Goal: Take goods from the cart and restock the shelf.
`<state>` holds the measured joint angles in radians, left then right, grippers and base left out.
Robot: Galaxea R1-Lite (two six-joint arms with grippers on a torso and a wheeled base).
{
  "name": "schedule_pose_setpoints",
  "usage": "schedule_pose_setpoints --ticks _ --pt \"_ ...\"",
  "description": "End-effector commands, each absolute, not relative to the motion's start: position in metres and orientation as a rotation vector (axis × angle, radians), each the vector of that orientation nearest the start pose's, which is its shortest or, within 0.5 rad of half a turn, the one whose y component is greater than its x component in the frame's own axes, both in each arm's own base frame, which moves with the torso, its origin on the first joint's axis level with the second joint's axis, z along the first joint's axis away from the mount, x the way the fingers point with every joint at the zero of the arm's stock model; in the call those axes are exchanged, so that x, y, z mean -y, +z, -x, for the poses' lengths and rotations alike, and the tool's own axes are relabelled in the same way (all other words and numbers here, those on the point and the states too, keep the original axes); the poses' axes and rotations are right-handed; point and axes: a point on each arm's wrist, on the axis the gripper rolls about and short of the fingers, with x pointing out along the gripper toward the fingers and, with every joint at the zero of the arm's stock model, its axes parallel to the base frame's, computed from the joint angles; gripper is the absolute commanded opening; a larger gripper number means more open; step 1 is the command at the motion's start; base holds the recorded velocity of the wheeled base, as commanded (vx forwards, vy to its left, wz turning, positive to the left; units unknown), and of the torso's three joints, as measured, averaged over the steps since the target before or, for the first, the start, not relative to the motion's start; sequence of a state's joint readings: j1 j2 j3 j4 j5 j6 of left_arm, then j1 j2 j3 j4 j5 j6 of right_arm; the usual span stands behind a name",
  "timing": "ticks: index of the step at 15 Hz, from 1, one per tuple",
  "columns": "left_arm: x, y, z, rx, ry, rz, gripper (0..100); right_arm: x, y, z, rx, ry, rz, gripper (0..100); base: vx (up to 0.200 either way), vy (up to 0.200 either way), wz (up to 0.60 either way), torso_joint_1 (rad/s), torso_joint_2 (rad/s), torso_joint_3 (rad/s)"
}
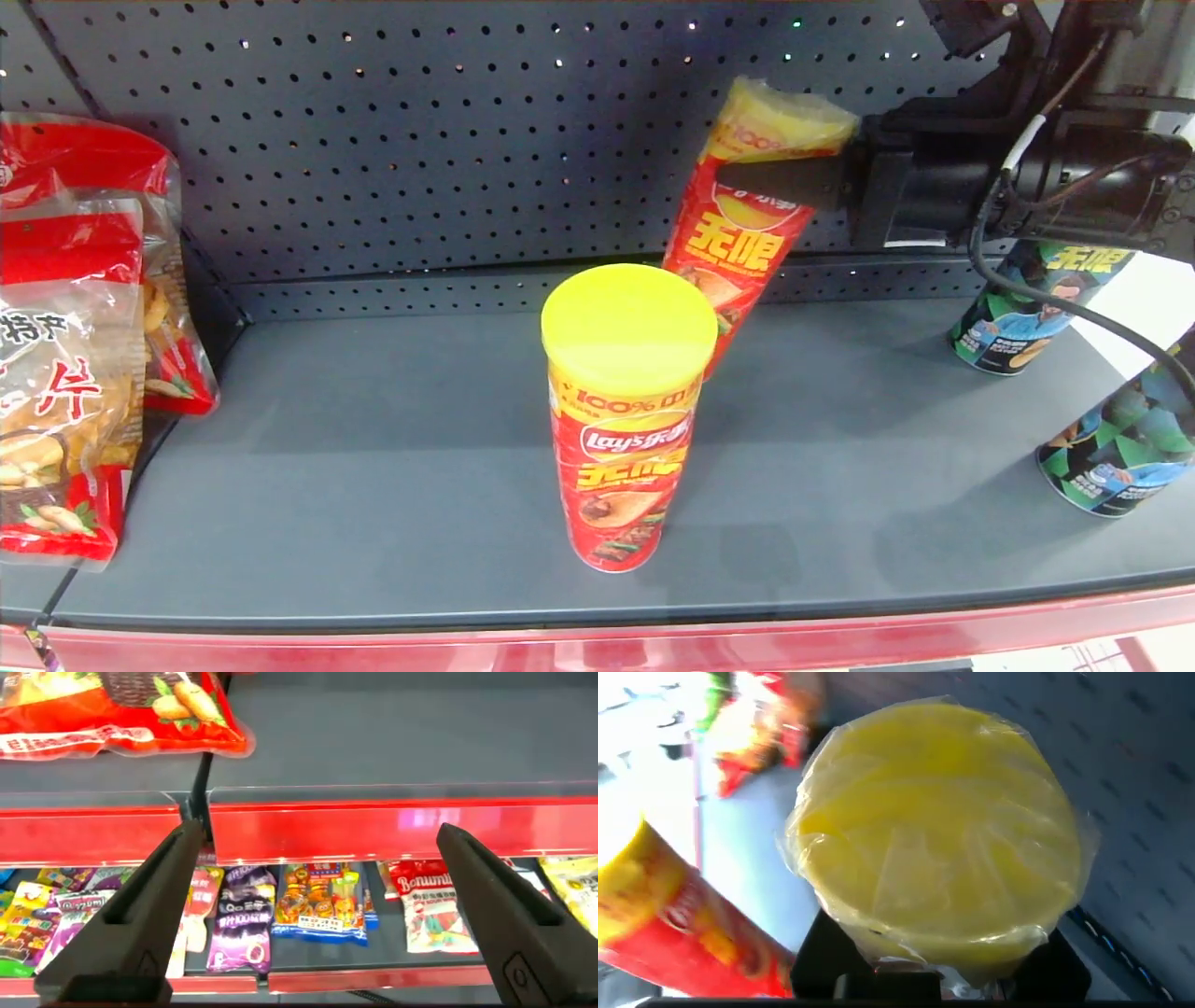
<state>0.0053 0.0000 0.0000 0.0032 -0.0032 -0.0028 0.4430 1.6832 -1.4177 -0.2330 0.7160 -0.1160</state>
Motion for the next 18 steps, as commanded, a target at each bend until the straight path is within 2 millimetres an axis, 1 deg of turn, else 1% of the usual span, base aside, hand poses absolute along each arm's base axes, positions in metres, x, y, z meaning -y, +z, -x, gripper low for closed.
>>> schedule_pose_setpoints --ticks 1,2,5,6,7,8,9,10,11,13,14,15,16,17,18 --pt "0.0 0.075 0.023 -0.005 0.003 0.003 100 -0.165 0.324 -0.282 0.045 1.227 0.096 0 0.0 0.0 0.0 0.0 0.0 0.0" --pt "0.0 0.075 0.023 -0.005 0.003 0.003 100 -0.172 0.323 -0.279 0.044 1.267 0.094 0 0.0 0.0 0.0 0.0 0.0 0.0" --pt "0.0 0.075 0.023 -0.005 0.003 0.003 100 -0.189 0.309 -0.286 0.015 1.335 0.101 0 0.0 0.0 0.0 0.0 0.0 0.0" --pt "0.0 0.075 0.023 -0.005 0.003 0.003 100 -0.198 0.308 -0.297 0.029 1.355 0.115 0 0.0 0.0 0.0 0.0 0.0 0.0" --pt "0.0 0.075 0.023 -0.005 0.003 0.003 100 -0.205 0.304 -0.302 0.026 1.366 0.118 0 0.0 0.0 0.0 0.0 0.0 0.0" --pt "0.0 0.075 0.023 -0.005 0.003 0.003 100 -0.205 0.304 -0.302 0.026 1.366 0.118 0 0.0 0.0 0.0 0.0 0.0 0.0" --pt "0.0 0.075 0.023 -0.005 0.003 0.003 100 -0.211 0.289 -0.312 0.002 1.372 0.141 0 0.0 0.0 0.0 0.0 0.0 0.0" --pt "0.0 0.075 0.023 -0.005 0.003 0.003 100 -0.212 0.284 -0.316 -0.029 1.367 0.146 0 0.0 0.0 0.0 0.0 0.0 0.0" --pt "0.0 0.075 0.023 -0.005 0.003 0.003 100 -0.208 0.284 -0.321 -0.051 1.347 0.145 0 0.0 0.0 0.0 0.0 0.0 0.0" --pt "0.0 0.075 0.023 -0.005 0.003 0.003 100 -0.205 0.286 -0.327 -0.064 1.314 0.142 0 0.0 0.0 0.0 0.0 0.0 0.0" --pt "0.0 0.075 0.023 -0.005 0.003 0.003 100 -0.205 0.286 -0.333 -0.058 1.292 0.144 0 0.0 0.0 0.0 0.0 0.0 0.0" --pt "0.0 0.075 0.023 -0.005 0.003 0.003 100 -0.206 0.292 -0.341 -0.027 1.281 0.145 0 0.0 0.0 0.0 0.0 0.0 0.0" --pt "0.0 0.075 0.023 -0.005 0.003 0.003 100 -0.206 0.298 -0.342 -0.003 1.278 0.148 0 0.0 0.0 0.0 0.0 0.0 0.0" --pt "0.0 0.075 0.023 -0.005 0.003 0.003 100 -0.202 0.314 -0.342 0.044 1.266 0.15 0 0.0 0.0 0.0 0.0 0.0 0.0" --pt "0.0 0.075 0.023 -0.005 0.003 0.003 100 -0.202 0.321 -0.34 0.058 1.266 0.141 0 0.0 0.0 0.0 0.0 0.0 0.0"
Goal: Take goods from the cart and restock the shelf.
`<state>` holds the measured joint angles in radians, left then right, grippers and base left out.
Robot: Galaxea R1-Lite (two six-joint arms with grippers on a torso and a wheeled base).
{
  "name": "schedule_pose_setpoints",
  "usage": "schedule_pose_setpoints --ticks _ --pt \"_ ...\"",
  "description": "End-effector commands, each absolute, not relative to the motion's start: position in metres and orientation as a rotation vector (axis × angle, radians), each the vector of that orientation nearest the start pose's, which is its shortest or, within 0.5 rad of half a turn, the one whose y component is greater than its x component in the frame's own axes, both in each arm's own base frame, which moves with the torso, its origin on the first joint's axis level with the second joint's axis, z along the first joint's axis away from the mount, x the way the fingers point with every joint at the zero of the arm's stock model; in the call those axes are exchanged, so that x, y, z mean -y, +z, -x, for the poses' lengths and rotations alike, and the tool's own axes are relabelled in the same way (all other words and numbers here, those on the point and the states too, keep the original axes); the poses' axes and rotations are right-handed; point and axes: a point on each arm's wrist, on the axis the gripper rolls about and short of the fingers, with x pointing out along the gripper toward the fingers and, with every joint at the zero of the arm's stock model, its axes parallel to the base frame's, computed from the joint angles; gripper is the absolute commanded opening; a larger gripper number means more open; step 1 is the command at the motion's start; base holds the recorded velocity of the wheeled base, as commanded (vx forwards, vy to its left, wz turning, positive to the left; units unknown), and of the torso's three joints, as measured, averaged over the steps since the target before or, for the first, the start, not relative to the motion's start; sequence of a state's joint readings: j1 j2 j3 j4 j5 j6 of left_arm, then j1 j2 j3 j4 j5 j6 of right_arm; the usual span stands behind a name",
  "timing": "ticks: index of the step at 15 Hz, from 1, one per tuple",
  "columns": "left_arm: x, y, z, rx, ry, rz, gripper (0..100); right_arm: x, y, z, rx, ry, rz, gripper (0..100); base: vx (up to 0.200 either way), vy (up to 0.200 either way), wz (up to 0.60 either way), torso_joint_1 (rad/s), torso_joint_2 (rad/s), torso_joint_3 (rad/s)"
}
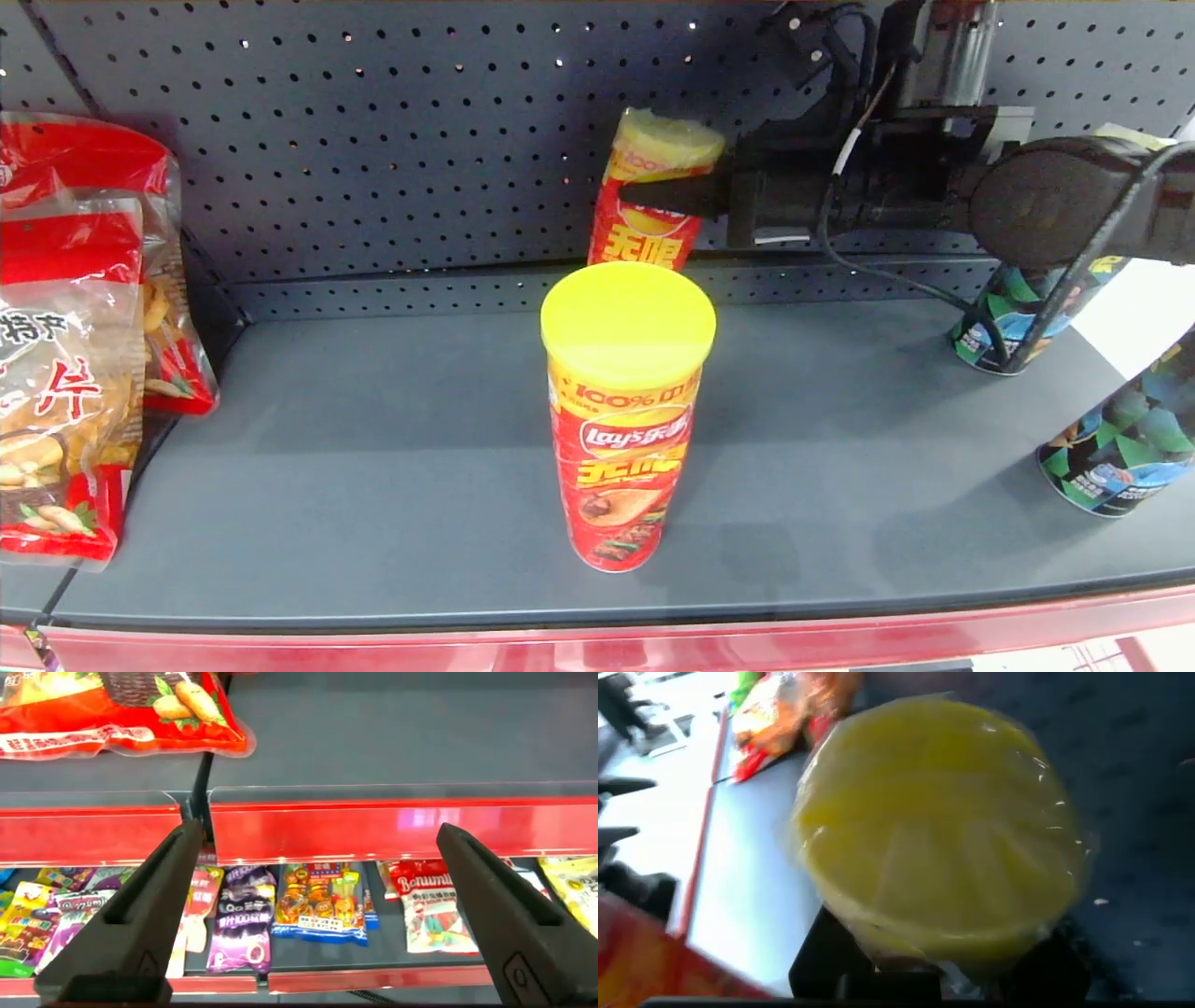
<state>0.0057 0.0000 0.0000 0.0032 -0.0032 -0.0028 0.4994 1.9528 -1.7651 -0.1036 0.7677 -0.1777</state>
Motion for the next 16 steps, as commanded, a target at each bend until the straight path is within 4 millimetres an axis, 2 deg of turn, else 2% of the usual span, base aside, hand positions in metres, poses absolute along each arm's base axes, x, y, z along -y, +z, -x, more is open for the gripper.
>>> schedule_pose_setpoints --ticks 1,5,7,16 --pt "0.0 0.075 0.023 -0.005 0.003 0.003 100 -0.199 0.33 -0.336 0.071 1.265 0.123 0 0.0 0.0 0.0 0.0 0.0 0.0" --pt "0.0 0.075 0.023 -0.005 0.003 0.003 100 -0.195 0.333 -0.327 0.065 1.271 0.116 0 0.0 0.0 0.0 0.0 0.0 0.0" --pt "0.0 0.075 0.023 -0.005 0.003 0.003 100 -0.195 0.319 -0.328 0.022 1.269 0.117 0 0.0 0.0 0.0 0.0 0.0 0.0" --pt "0.0 0.075 0.023 -0.005 0.003 0.003 100 -0.202 0.302 -0.326 0.005 1.298 0.166 0 0.0 0.0 0.0 0.0 0.0 0.0"
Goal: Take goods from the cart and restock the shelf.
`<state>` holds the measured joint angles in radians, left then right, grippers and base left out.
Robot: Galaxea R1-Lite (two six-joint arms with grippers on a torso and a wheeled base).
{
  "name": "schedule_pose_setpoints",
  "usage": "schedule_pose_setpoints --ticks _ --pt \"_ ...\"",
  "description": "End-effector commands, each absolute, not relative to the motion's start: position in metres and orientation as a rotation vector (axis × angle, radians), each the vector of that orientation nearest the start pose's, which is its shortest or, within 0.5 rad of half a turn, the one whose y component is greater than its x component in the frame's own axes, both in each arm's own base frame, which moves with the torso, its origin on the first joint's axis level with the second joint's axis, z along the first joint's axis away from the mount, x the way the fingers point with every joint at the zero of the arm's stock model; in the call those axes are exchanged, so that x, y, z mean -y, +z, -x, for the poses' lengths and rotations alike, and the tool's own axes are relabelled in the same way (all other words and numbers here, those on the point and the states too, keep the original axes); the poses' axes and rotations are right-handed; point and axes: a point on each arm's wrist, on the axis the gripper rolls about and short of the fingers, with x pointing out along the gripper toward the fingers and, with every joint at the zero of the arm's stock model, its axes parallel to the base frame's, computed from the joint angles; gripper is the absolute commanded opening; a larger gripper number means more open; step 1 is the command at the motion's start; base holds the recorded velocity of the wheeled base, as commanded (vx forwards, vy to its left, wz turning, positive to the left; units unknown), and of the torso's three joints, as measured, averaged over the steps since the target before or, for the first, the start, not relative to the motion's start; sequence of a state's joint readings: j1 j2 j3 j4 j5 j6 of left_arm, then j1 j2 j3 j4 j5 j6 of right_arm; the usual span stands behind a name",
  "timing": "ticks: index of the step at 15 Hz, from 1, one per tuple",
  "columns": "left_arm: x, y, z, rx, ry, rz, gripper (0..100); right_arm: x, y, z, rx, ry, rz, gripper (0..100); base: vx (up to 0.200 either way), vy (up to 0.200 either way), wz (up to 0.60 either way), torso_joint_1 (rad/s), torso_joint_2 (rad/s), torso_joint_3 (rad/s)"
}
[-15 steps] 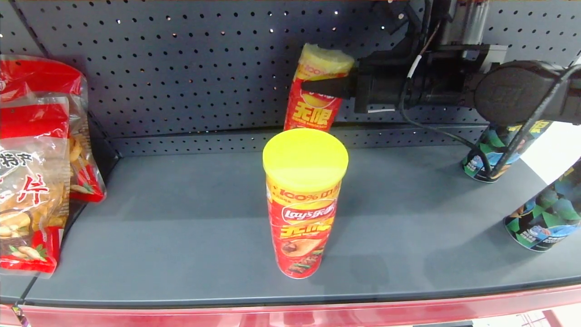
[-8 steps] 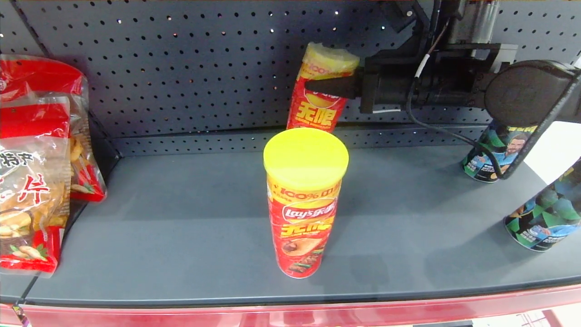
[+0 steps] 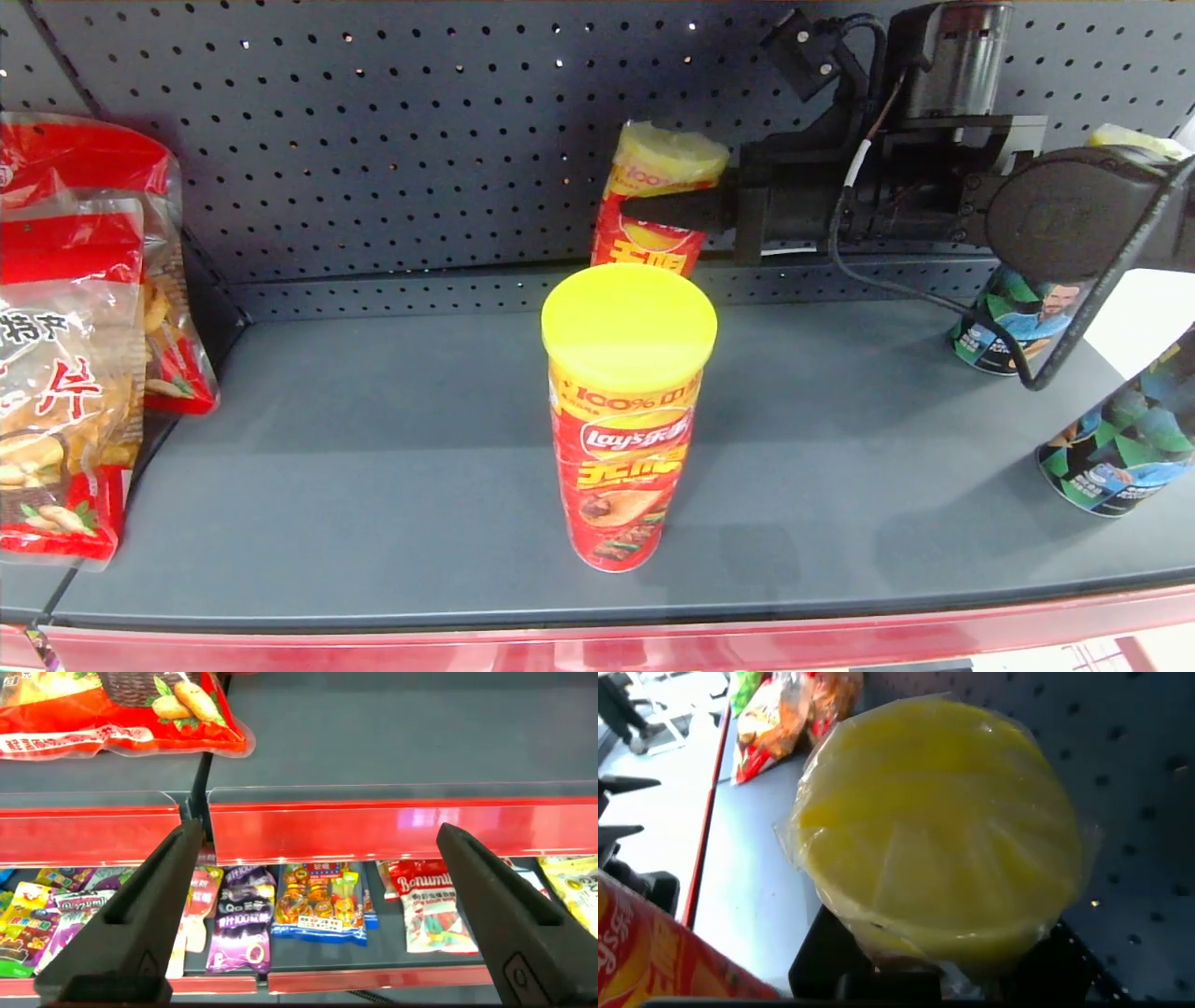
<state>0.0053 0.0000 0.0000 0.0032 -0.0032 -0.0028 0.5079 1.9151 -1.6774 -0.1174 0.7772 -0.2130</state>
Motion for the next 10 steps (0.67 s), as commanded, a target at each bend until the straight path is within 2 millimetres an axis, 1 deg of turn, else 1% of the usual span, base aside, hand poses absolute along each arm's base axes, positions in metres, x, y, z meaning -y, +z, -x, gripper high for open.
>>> schedule_pose_setpoints --ticks 1,4,7,8,10 --pt "0.0 0.075 0.023 -0.005 0.003 0.003 100 -0.202 0.303 -0.325 0.01 1.3 0.17 0 0.0 0.0 0.0 0.0 0.0 0.0" --pt "0.0 0.075 0.023 -0.005 0.003 0.003 100 -0.202 0.299 -0.325 0.008 1.303 0.183 0 0.0 0.0 0.0 0.0 0.0 0.0" --pt "0.0 0.075 0.023 -0.005 0.003 0.003 100 -0.203 0.293 -0.316 -0.005 1.321 0.199 0 0.0 0.0 0.0 0.0 0.0 0.0" --pt "0.0 0.075 0.023 -0.005 0.003 0.003 100 -0.203 0.292 -0.314 -0.01 1.324 0.205 100 0.0 0.0 0.0 0.0 0.0 0.0" --pt "0.0 0.075 0.023 -0.005 0.003 0.003 100 -0.206 0.289 -0.312 -0.015 1.336 0.207 100 0.0 0.0 0.0 0.0 0.0 0.0"
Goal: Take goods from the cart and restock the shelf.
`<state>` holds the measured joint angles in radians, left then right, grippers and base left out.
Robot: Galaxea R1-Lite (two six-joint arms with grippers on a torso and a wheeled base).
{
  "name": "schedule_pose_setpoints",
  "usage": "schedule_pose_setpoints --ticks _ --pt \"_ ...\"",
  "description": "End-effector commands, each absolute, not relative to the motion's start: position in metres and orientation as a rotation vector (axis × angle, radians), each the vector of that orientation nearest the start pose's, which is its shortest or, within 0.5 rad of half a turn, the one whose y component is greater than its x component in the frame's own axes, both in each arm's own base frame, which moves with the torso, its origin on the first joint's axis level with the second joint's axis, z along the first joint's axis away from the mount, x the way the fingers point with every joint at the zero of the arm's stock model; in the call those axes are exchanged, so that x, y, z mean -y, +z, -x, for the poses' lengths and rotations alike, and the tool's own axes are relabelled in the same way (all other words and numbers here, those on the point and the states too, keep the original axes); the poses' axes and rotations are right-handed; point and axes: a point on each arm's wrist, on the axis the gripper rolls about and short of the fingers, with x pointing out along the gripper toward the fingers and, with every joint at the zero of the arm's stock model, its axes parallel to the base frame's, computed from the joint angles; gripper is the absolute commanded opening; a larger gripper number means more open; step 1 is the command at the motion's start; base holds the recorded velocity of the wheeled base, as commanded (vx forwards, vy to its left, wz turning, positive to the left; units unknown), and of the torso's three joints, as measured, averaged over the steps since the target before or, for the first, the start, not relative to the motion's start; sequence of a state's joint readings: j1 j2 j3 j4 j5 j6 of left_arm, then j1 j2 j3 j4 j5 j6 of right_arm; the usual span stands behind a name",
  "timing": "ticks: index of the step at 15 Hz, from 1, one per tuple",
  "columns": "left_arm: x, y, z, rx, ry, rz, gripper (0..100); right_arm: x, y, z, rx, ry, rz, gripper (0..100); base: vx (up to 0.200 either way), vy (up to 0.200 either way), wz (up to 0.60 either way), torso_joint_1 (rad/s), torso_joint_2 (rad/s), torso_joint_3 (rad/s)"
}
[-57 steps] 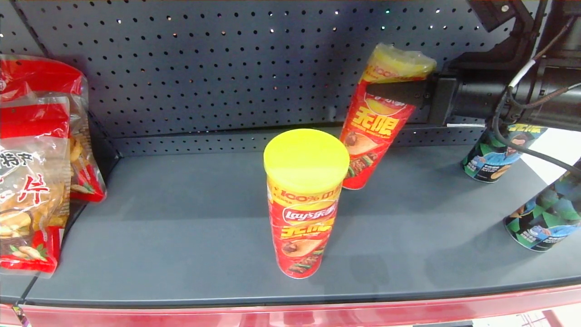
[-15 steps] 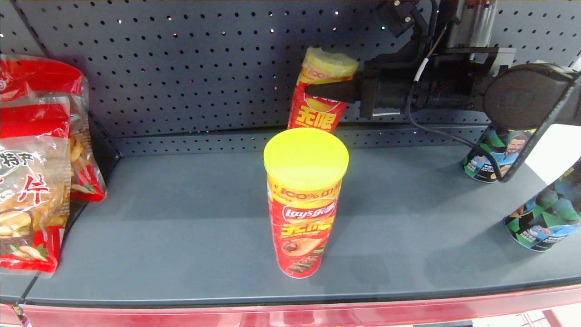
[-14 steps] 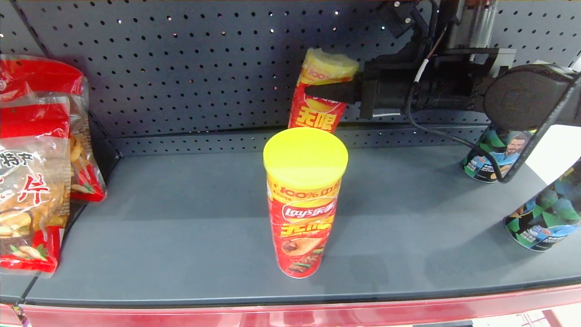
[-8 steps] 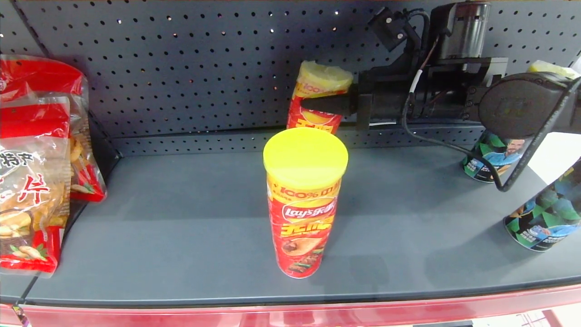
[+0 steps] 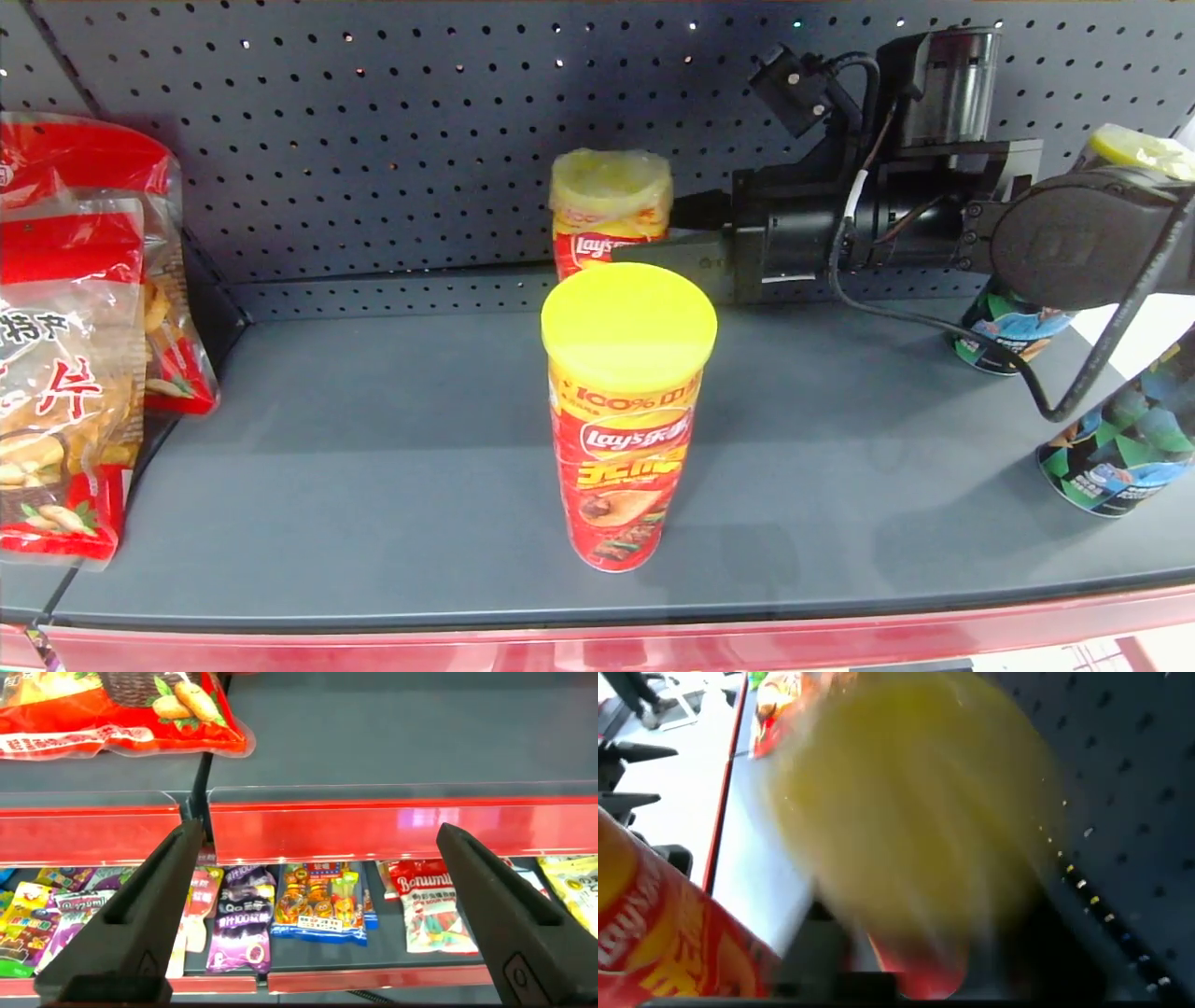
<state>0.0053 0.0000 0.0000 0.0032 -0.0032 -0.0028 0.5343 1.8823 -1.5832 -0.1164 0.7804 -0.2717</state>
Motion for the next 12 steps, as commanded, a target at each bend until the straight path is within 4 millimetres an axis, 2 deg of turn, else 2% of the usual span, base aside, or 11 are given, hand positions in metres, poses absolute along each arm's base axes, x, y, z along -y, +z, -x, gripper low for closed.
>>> schedule_pose_setpoints --ticks 1,4,8,12 --pt "0.0 0.075 0.023 -0.005 0.003 0.003 100 -0.206 0.289 -0.311 -0.015 1.337 0.207 100 0.0 0.0 0.0 0.0 0.0 0.0" --pt "0.0 0.075 0.023 -0.005 0.003 0.003 100 -0.207 0.289 -0.311 -0.014 1.339 0.208 100 0.0 0.0 0.0 0.0 0.0 0.0" --pt "0.0 0.075 0.023 -0.005 0.003 0.003 100 -0.195 0.283 -0.303 -0.05 1.336 0.202 100 0.0 0.0 0.0 0.0 0.0 0.0" --pt "0.0 0.075 0.023 -0.005 0.003 0.003 100 -0.152 0.27 -0.287 -0.123 1.251 0.185 100 0.0 0.0 0.0 0.0 0.0 0.0"
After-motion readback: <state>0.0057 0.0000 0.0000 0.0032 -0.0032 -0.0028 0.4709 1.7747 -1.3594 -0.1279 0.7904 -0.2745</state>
